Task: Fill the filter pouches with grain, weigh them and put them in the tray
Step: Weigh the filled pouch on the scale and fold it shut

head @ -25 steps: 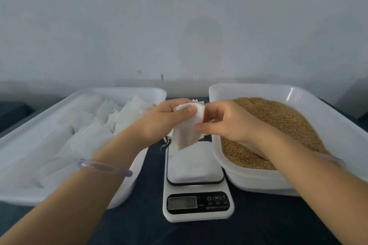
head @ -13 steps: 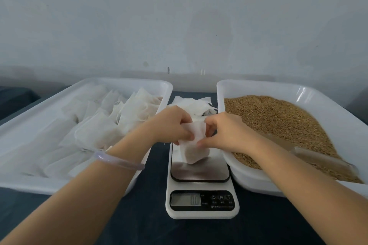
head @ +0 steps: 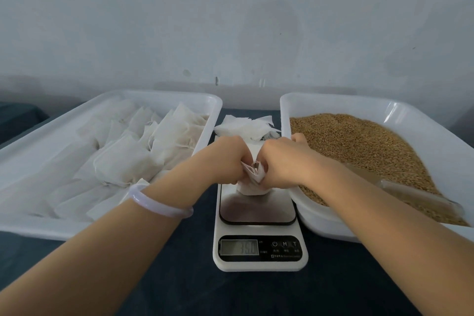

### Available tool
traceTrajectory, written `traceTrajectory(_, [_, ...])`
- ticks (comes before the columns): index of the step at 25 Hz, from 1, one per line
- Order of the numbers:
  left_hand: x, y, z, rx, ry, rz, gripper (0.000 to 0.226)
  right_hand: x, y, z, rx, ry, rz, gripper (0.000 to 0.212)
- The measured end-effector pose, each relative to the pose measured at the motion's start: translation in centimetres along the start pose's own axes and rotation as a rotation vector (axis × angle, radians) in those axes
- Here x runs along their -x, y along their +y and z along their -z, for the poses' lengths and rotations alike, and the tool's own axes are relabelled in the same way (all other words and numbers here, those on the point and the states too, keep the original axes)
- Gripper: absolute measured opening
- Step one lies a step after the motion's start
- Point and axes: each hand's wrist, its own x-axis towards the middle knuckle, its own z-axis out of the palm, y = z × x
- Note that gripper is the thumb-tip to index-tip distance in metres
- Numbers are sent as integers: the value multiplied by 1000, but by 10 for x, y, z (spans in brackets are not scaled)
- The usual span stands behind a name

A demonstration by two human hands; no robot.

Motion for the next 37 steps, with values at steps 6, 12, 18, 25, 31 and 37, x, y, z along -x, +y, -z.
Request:
traceTrajectory(6, [-5,3,-2,-106,-42,-5,34,-14,-4,1,73,-148,-15,31])
traceTrajectory(12, [-5,1,-8,-21,-13,2,37,-7,-2,-9,8,-13,-32,28])
traceTrajectory(18, [-1,-10,-10,138,-15,-33,16,0,1,-11,-192,52,-23,34])
traceTrajectory(25, [0,-15,-7,288,-36,-32,48,5,7,-10,-425,74,-6,58])
traceTrajectory(31, [2,-15,-6,349,-45,-8,54,12,6,-6,-528,61,-19,64])
traceTrajectory(37, [2,-15,-7,365,-48,-8,53,14,5,-5,-518,59,-26,62])
